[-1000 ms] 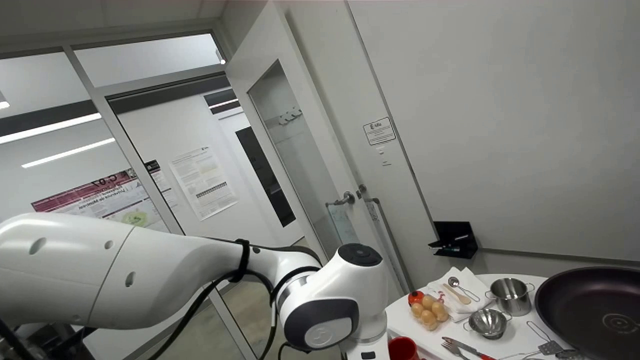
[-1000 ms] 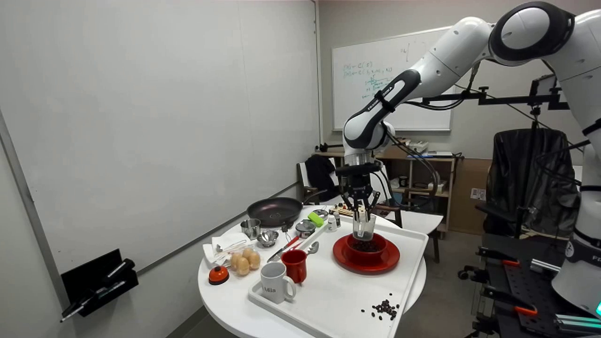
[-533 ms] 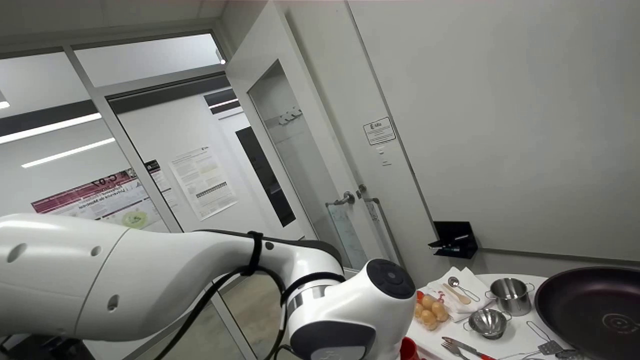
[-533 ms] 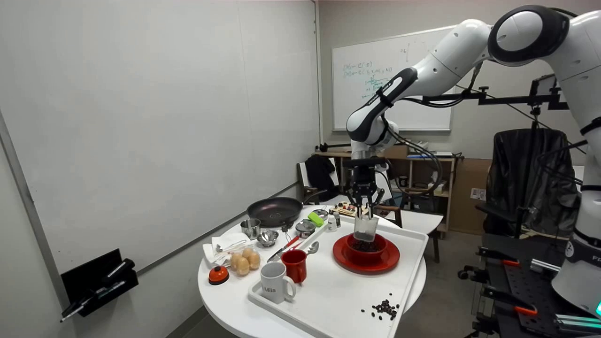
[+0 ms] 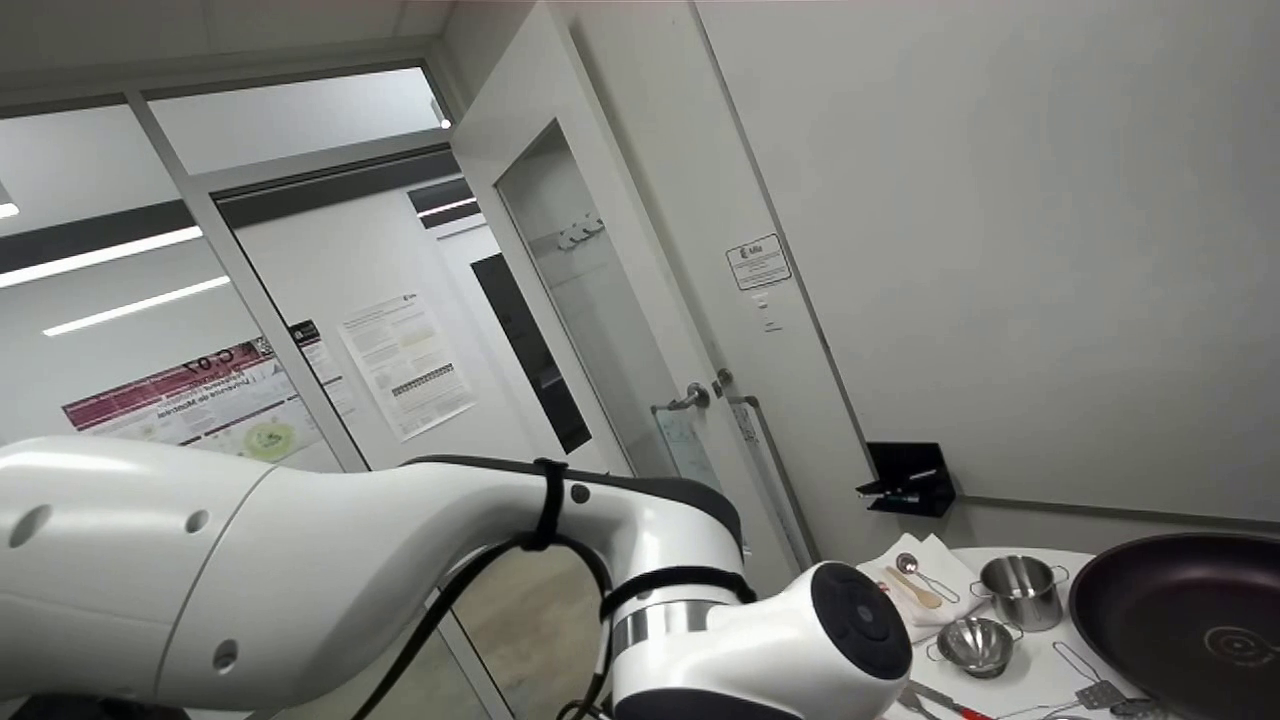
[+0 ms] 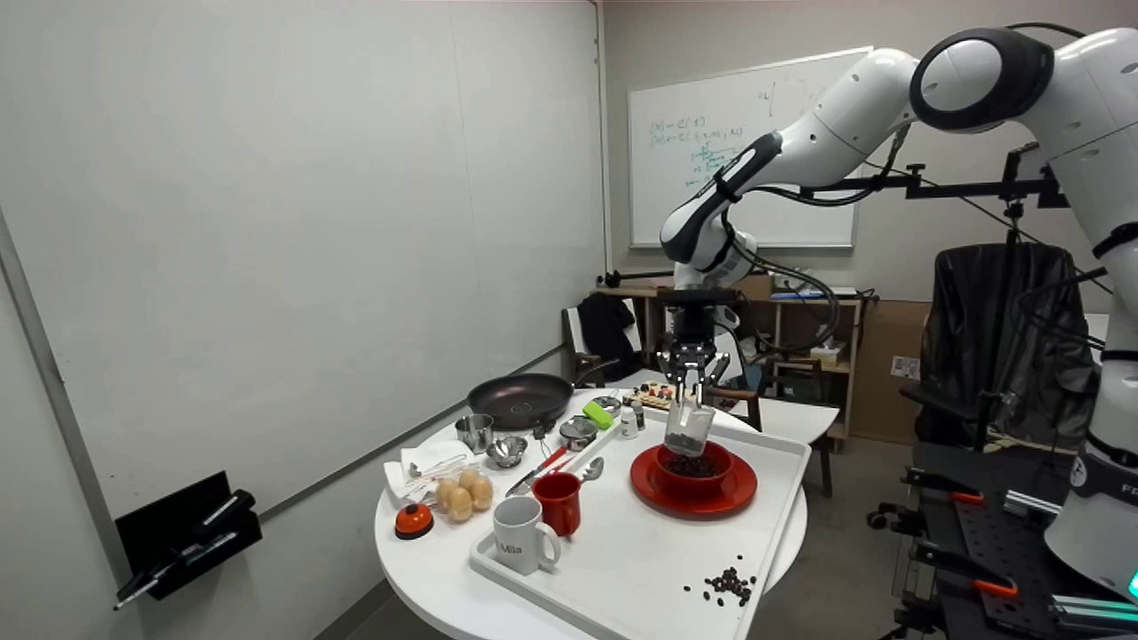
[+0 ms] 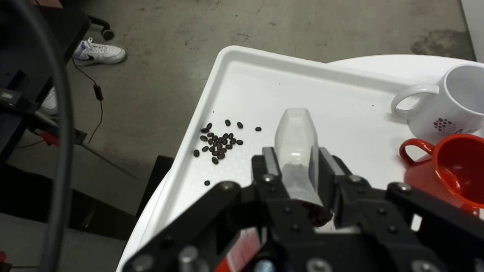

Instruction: Pick up the jug and pour its contents in the red bowl

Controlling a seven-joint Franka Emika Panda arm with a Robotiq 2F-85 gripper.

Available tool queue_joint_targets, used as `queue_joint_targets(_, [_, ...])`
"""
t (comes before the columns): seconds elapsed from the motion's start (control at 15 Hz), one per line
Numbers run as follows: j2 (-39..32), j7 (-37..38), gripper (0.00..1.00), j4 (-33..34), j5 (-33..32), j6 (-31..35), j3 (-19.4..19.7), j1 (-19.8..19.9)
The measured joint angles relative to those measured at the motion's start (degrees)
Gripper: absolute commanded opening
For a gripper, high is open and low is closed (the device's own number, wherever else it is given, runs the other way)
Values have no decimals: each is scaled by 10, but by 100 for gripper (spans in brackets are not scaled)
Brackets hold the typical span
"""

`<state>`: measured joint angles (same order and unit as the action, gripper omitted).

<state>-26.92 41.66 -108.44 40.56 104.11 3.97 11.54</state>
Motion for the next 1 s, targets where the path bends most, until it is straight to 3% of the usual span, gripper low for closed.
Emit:
queue_joint_targets(0.47, [-52,-34,7,48,32,-50,21,14])
queue_joint_targets(1.0, [-86,-87,7,103,84,-153,23,30])
